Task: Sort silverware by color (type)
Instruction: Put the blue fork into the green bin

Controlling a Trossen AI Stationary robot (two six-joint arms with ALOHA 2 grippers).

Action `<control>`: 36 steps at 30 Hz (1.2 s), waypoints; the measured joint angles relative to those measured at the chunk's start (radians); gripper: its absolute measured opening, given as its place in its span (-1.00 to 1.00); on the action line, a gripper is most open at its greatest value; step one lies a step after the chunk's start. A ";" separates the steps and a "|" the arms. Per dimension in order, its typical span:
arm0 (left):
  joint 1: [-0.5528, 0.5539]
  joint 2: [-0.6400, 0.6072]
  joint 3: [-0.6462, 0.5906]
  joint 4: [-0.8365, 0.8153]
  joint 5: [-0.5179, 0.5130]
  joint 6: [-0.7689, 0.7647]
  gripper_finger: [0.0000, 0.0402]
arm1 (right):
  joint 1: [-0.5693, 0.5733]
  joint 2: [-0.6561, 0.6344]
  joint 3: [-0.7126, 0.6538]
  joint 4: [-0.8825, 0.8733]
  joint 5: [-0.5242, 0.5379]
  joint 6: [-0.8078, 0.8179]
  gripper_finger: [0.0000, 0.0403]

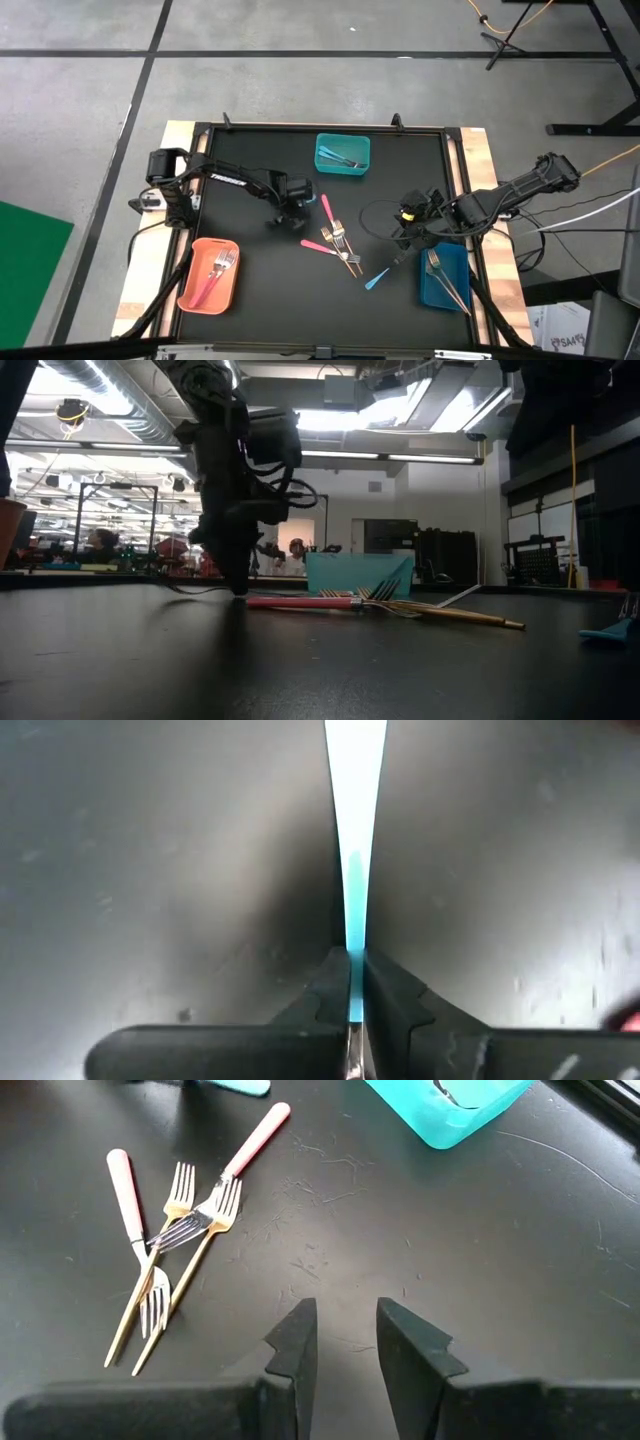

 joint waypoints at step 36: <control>0.044 0.000 0.001 -0.054 -0.115 -0.924 -0.90 | 0.000 0.000 0.000 0.000 0.058 -0.003 -0.53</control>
